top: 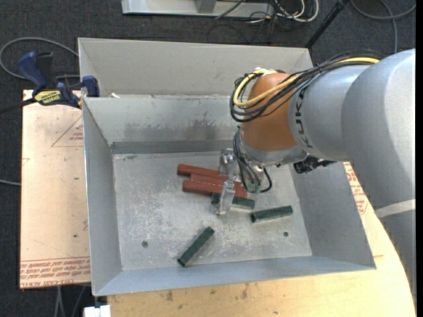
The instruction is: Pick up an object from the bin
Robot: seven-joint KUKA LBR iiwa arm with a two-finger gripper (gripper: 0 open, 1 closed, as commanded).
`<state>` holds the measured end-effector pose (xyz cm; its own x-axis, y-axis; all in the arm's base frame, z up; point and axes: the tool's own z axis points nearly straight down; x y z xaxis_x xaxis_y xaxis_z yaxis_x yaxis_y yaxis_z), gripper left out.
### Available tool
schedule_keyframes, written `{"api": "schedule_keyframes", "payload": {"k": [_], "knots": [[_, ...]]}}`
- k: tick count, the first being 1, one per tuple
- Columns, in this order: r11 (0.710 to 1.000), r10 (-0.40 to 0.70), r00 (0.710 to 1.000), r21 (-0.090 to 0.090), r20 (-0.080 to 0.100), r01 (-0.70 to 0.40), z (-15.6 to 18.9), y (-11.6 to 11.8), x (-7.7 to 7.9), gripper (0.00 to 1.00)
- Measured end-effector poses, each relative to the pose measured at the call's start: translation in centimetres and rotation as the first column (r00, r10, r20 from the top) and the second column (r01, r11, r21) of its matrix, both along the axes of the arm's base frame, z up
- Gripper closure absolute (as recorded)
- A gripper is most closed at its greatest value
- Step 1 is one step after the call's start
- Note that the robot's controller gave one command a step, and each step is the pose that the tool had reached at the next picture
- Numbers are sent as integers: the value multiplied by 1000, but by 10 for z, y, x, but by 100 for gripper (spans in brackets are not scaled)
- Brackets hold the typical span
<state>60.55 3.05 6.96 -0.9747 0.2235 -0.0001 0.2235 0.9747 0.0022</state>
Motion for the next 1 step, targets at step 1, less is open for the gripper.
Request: {"api": "schedule_keyframes", "payload": {"k": [1], "knots": [[993,-117,993,1,3,117,31,32,-3,0]]}}
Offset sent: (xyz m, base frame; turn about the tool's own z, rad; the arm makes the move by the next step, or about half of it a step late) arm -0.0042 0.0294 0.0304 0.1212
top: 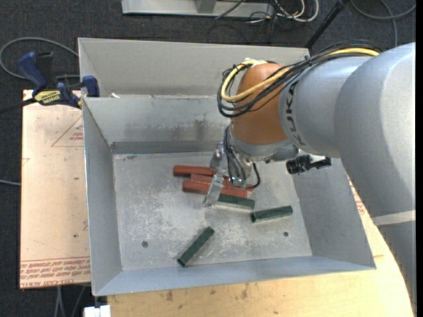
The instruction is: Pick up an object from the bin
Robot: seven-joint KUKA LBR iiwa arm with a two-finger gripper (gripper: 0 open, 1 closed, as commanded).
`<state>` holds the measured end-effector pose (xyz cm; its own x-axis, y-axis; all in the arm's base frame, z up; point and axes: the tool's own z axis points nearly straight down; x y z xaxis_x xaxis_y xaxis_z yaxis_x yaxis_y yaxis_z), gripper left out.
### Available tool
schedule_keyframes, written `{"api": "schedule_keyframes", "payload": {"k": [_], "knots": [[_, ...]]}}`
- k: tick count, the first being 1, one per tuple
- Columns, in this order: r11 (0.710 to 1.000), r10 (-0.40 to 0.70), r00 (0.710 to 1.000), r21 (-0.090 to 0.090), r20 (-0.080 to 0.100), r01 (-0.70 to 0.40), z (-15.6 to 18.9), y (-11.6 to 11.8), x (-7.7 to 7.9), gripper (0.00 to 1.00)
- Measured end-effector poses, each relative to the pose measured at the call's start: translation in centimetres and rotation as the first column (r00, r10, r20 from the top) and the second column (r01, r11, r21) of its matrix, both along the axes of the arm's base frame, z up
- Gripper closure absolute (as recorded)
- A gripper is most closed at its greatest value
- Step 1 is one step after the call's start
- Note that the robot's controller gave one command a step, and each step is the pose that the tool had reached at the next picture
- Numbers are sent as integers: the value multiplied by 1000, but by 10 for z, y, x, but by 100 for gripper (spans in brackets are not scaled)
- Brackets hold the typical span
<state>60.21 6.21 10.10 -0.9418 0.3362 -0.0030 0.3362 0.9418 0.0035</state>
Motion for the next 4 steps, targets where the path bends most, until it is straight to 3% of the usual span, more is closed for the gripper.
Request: {"api": "schedule_keyframes", "payload": {"k": [1,2,3,4], "knots": [[990,-144,990,-1,-1,144,3,-2,14,0],[971,-238,971,0,-2,238,-31,16,9,0],[972,-235,972,-2,-1,235,-30,16,10,0],[972,-234,972,1,4,234,-26,17,13,100]]}}
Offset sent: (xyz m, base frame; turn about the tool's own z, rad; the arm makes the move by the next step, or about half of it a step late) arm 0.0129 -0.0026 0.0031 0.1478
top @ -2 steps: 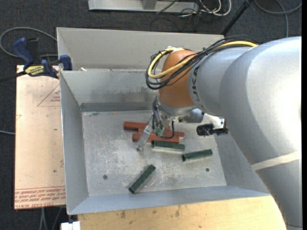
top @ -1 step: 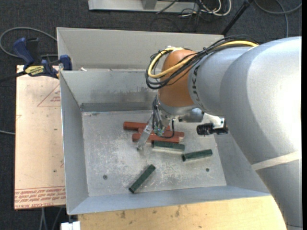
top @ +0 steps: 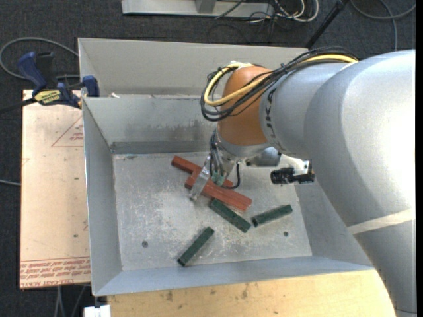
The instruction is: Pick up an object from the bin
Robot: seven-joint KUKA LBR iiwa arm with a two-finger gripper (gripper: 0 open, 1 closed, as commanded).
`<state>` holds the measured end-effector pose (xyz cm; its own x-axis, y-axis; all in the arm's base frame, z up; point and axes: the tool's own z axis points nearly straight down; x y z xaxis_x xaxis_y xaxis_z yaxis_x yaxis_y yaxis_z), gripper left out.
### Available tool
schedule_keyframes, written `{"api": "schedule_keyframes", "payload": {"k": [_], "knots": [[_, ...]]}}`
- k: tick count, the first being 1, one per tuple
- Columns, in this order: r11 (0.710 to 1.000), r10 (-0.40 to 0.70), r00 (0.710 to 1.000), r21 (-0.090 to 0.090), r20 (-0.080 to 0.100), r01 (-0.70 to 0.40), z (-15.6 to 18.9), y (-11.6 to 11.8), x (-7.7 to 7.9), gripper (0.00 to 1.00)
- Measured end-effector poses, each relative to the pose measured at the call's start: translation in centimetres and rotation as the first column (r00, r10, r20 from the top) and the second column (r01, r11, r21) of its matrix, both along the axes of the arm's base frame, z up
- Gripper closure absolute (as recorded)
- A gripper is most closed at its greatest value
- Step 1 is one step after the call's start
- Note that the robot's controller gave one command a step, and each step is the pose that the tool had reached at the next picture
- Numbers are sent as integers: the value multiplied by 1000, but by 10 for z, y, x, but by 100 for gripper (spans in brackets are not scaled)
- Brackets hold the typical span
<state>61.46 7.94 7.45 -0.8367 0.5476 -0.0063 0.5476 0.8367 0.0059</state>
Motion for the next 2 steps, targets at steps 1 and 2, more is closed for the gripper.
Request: {"api": "schedule_keyframes", "payload": {"k": [1,2], "knots": [[1000,3,1000,0,-2,-3,33,1,2,100],[1000,6,1000,0,-5,-6,49,1,2,100]]}}
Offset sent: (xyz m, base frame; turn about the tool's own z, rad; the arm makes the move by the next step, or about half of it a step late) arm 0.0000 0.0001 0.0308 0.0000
